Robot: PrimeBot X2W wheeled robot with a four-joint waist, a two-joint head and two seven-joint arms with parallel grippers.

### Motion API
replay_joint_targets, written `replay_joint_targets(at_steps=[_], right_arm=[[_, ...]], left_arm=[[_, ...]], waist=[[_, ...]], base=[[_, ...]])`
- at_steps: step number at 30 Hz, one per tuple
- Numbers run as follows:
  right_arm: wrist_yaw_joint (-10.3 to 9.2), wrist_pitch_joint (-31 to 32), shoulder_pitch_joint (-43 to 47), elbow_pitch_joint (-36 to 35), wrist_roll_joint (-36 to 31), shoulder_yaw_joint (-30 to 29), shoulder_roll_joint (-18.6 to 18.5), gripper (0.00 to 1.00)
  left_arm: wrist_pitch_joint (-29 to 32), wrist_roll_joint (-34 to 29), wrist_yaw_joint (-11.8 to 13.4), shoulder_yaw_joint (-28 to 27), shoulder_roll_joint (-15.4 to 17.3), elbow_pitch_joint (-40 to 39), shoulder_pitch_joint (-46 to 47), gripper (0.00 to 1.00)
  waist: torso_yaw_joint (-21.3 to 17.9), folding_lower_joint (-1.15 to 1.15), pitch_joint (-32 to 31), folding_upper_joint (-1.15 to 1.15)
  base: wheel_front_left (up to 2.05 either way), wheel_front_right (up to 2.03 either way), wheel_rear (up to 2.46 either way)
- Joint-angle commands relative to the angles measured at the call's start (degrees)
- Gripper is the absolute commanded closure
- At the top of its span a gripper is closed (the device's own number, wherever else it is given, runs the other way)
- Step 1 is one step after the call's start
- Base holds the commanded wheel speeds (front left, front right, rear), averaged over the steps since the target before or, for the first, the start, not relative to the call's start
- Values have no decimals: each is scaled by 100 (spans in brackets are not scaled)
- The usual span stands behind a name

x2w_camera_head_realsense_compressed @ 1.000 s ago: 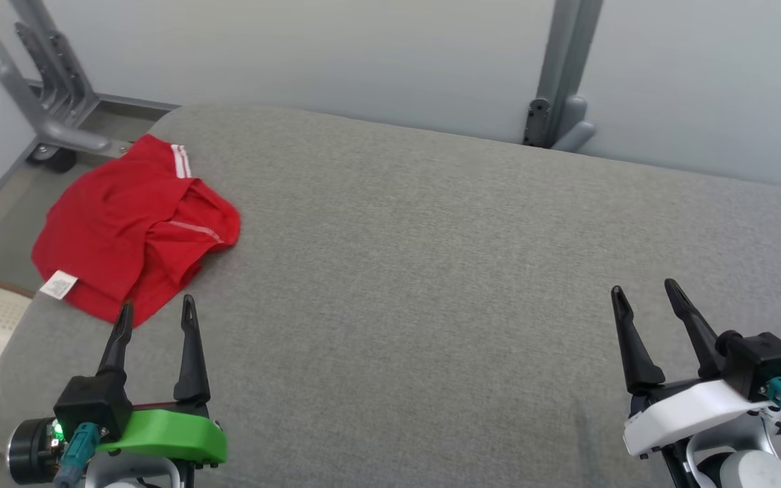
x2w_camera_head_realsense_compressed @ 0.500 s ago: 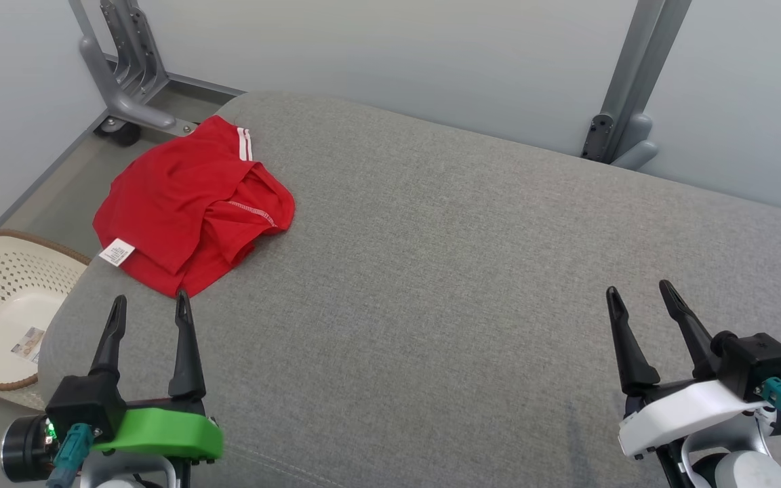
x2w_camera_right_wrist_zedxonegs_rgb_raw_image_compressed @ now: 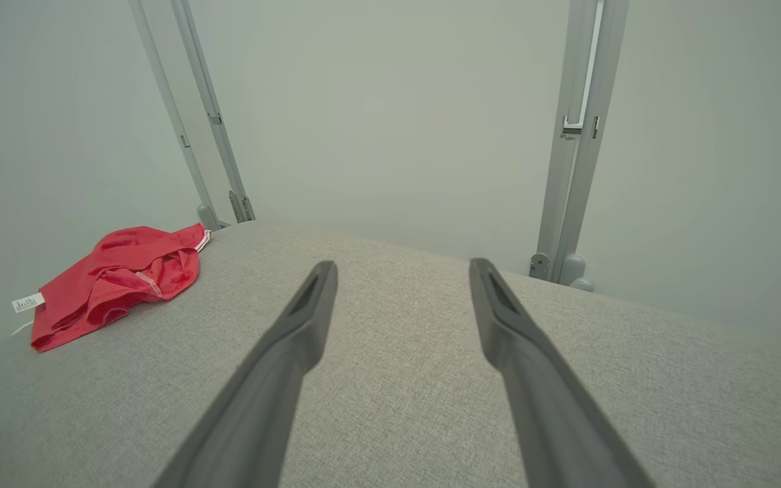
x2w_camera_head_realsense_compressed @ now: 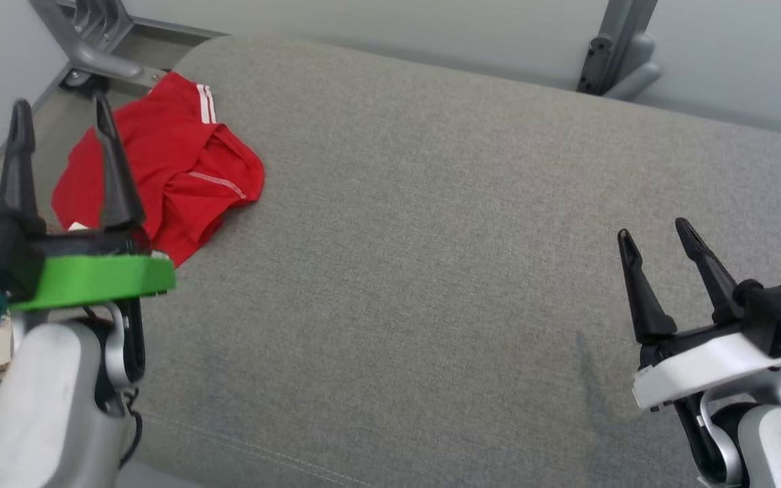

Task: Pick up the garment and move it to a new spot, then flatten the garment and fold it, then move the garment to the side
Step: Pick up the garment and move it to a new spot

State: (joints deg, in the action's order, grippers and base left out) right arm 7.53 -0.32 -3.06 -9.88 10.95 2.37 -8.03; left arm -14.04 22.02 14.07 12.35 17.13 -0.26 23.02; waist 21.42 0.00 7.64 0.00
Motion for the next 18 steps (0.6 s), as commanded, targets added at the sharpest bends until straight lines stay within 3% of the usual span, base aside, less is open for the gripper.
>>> replay_joint_targets(at_steps=[1, 6, 18], right_arm=[[-7, 42, -142, -79, -18, 22, -73, 0], [-7, 114, -371, -211, -43, 69, -173, 0], [-7, 132, -934, -310, -36, 248, -358, 0]], left_arm=[[-16, 79, -83, -58, -20, 229, 335, 0], [-10, 262, -428, -84, -41, 1340, 1065, 0], [270, 988, -1651, -187, -117, 5343, 2654, 0]], waist=[[-325, 0, 660, 0], [-525, 0, 1113, 0], [-1012, 0, 2092, 0]], base=[[0, 0, 0], [0, 0, 0], [0, 0, 0]])
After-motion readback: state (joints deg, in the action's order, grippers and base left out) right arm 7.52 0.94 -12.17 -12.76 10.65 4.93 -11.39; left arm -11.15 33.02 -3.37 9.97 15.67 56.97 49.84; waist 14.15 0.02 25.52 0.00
